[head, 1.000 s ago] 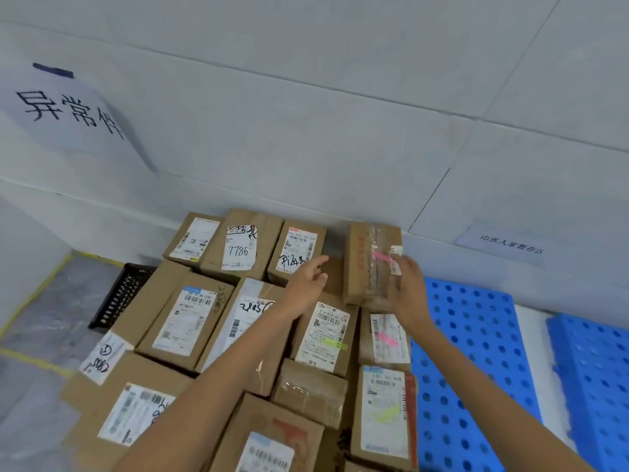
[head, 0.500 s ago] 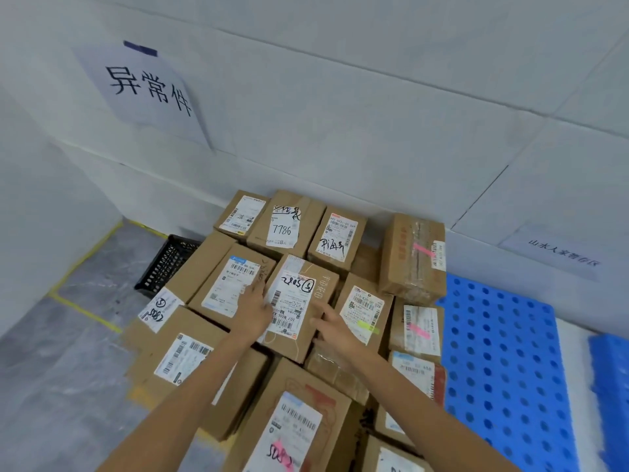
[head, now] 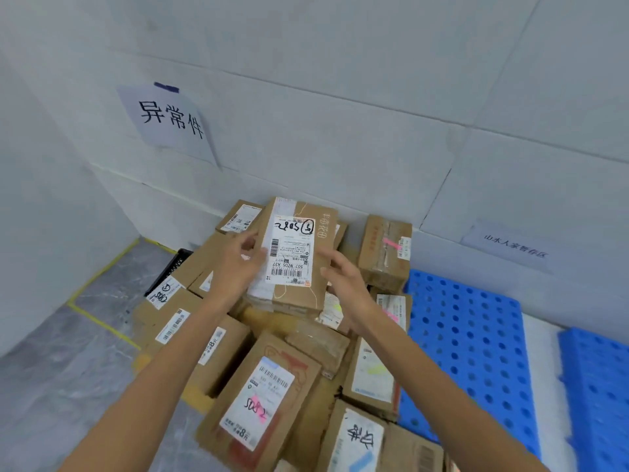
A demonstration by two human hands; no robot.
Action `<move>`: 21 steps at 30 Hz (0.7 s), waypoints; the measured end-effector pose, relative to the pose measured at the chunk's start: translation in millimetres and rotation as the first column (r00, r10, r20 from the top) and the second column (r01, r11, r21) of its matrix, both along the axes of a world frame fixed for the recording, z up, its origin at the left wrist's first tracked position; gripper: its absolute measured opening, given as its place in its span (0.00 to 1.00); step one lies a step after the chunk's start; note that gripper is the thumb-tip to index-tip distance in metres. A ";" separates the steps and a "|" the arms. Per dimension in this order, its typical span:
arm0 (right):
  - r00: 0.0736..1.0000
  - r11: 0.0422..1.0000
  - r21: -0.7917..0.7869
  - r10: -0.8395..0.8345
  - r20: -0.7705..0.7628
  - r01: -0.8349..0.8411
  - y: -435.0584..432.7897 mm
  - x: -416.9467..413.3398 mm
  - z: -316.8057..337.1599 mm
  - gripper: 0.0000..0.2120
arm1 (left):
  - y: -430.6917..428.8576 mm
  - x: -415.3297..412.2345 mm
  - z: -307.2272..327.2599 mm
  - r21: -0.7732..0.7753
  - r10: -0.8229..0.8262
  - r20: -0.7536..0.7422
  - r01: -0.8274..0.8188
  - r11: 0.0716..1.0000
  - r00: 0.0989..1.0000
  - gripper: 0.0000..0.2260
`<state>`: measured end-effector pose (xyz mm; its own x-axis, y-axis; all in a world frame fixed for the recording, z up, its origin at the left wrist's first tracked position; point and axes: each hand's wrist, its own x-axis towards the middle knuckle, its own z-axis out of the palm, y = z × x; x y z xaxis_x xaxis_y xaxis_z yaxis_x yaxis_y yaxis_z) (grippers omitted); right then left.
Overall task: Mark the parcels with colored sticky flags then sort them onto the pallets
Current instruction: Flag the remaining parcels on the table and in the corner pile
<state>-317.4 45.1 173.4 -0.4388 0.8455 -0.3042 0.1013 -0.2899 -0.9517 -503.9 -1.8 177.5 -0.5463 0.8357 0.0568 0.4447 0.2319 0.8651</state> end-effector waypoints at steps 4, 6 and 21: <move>0.997 0.987 0.143 -0.065 -0.031 0.069 -23.8 69.0 22.1 0.19 | -19.5 76.5 23.5 0.093 -0.126 0.262 0.105 0.990 0.957 0.20; 0.992 0.971 0.210 -0.121 0.021 0.114 -35.8 118.0 26.0 0.21 | -27.9 121.4 27.8 0.095 -0.219 0.341 0.199 0.975 0.914 0.22; 0.876 0.920 0.175 -0.387 0.287 0.350 -145.4 453.4 -44.9 0.06 | -100.0 420.9 -69.9 -0.202 -0.511 0.448 0.640 0.741 0.734 0.17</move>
<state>136.0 -100.3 128.6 0.0122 0.9643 -0.2647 0.3034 -0.2558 -0.9179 -83.0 -101.8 107.6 0.1210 0.9235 -0.3641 0.2768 0.3208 0.9058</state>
